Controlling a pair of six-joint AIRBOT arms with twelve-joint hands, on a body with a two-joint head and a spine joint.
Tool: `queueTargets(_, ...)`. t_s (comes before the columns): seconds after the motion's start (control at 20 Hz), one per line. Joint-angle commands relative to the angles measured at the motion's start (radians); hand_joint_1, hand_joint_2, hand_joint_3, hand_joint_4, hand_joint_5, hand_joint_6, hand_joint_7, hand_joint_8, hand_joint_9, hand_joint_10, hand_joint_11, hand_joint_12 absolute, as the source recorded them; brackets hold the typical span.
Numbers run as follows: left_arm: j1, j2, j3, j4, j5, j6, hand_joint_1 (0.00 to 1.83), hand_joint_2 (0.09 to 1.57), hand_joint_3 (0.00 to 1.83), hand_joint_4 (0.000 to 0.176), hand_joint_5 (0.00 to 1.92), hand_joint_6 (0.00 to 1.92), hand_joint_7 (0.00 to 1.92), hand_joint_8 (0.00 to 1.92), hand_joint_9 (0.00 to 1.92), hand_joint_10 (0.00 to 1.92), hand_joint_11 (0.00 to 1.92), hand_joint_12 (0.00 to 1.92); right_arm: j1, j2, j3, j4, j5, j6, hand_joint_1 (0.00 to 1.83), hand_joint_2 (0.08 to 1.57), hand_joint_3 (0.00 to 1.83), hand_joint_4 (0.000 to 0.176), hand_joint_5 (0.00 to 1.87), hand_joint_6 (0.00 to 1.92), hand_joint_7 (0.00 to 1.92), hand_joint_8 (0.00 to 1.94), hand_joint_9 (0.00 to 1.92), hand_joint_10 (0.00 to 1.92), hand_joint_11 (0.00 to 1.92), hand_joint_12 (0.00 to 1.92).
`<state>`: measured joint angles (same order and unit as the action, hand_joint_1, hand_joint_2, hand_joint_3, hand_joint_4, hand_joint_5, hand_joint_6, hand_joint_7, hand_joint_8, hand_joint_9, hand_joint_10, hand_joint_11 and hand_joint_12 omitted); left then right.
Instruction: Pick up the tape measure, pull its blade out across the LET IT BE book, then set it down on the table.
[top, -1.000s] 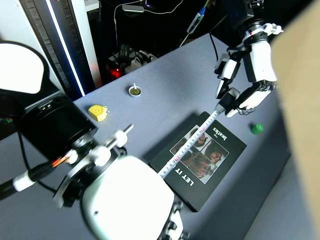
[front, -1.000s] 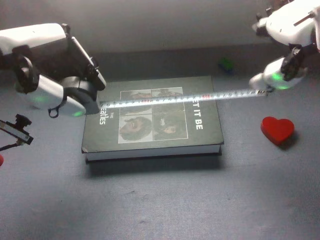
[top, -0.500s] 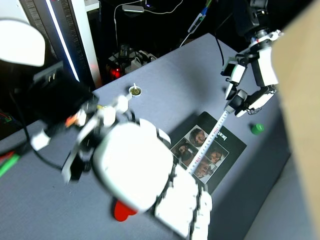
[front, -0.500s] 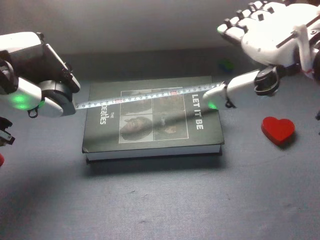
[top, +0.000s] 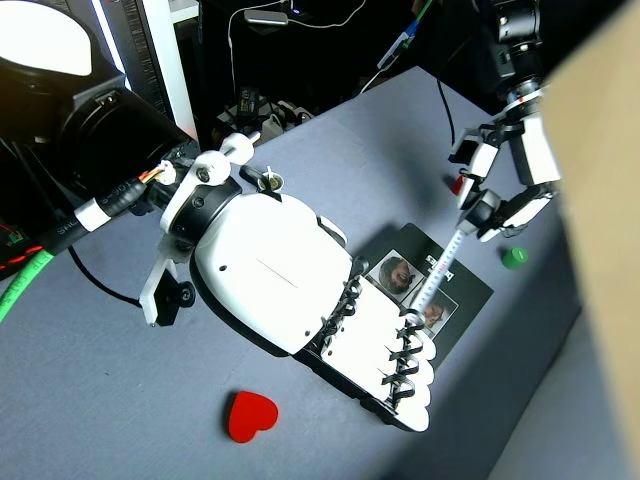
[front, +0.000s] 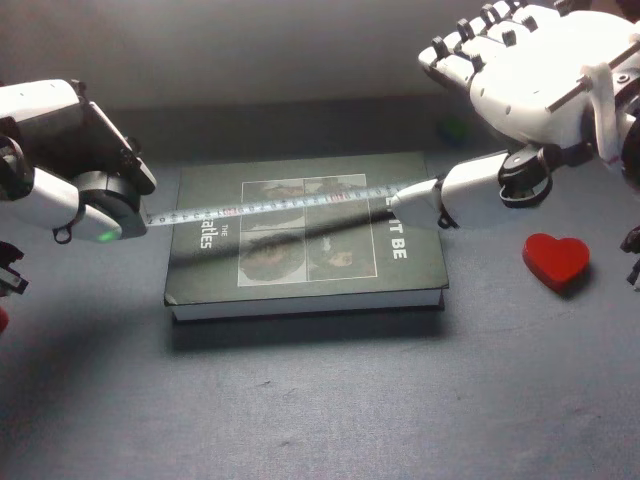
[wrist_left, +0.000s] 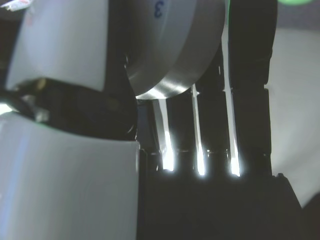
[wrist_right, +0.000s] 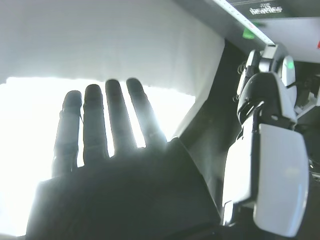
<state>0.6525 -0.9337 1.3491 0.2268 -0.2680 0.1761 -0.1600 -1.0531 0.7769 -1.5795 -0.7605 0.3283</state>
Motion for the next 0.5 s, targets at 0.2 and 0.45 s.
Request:
queueTargets(0.2,0.007,-0.003,-0.010,-0.008,-0.131,-0.023,1.40,1.05,0.00,0.000,1.34,0.02,1.03,0.90,1.06,1.13,1.20,0.86,0.004,0.006,-0.004,-0.075,-0.009,0.002,0.00,0.95,0.01,0.000,0.00,0.00,0.00,0.00,0.00,0.00,0.01,0.00)
queueTargets(0.45,0.050,-0.014,0.010,0.028,-0.165,-0.058,1.40,1.04,0.00,0.000,1.34,0.03,1.08,0.82,1.09,1.07,1.18,0.85,-0.005,0.005,-0.007,-0.081,-0.004,0.002,0.00,0.96,0.01,0.000,0.00,0.00,0.00,0.00,0.00,0.00,0.00,0.00)
